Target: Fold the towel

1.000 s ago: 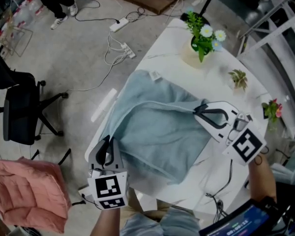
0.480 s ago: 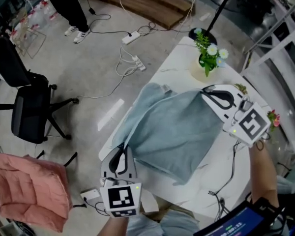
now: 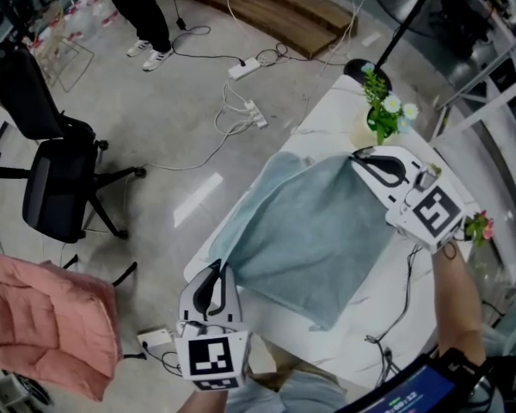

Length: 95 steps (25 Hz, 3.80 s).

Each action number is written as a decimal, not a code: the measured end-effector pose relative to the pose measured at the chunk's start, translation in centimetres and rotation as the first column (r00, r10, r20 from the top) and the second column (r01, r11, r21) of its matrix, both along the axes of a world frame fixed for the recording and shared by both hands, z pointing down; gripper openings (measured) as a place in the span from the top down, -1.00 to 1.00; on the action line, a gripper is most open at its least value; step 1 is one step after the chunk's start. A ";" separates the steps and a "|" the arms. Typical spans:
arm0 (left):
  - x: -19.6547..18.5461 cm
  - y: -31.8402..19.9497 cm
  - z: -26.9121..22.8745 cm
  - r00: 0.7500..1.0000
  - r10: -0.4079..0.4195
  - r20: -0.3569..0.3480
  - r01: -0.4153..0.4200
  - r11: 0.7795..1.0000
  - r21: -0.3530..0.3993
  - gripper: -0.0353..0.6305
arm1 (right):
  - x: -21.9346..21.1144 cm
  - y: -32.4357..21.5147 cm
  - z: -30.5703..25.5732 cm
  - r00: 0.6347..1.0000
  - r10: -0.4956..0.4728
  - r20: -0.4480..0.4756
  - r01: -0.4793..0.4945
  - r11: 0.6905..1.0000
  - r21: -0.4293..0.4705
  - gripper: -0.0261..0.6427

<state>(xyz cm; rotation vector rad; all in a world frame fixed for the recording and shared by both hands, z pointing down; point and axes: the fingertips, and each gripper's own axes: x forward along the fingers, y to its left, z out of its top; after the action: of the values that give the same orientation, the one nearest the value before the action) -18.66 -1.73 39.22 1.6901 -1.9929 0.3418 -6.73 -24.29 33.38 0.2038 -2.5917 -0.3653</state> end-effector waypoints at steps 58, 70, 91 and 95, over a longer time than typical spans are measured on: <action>1.6 -0.3 1.0 0.995 0.066 -0.080 -0.069 0.997 -0.031 0.51 | 1.7 -4.7 8.4 0.987 0.118 -0.107 -0.144 0.944 -0.296 0.09; 20.8 -0.1 5.4 0.868 0.374 -0.327 -0.415 0.908 -0.061 0.87 | 14.0 2.0 15.4 0.963 0.101 -0.252 -0.186 0.922 -0.340 0.60; 31.2 5.0 11.8 0.781 0.386 -0.490 -0.569 0.765 -0.303 0.88 | 22.2 3.3 17.9 0.921 -0.037 -0.387 -0.086 0.951 -0.296 0.73; 34.4 6.2 11.7 0.760 0.404 -0.509 -0.597 0.744 -0.301 0.88 | 25.7 4.5 18.0 0.907 -0.039 -0.418 -0.101 0.946 -0.307 0.73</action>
<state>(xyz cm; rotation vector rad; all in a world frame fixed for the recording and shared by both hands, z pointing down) 15.76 4.52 50.91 1.7867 -1.0048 0.5346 19.00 -19.76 51.38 0.0418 -2.1735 0.0341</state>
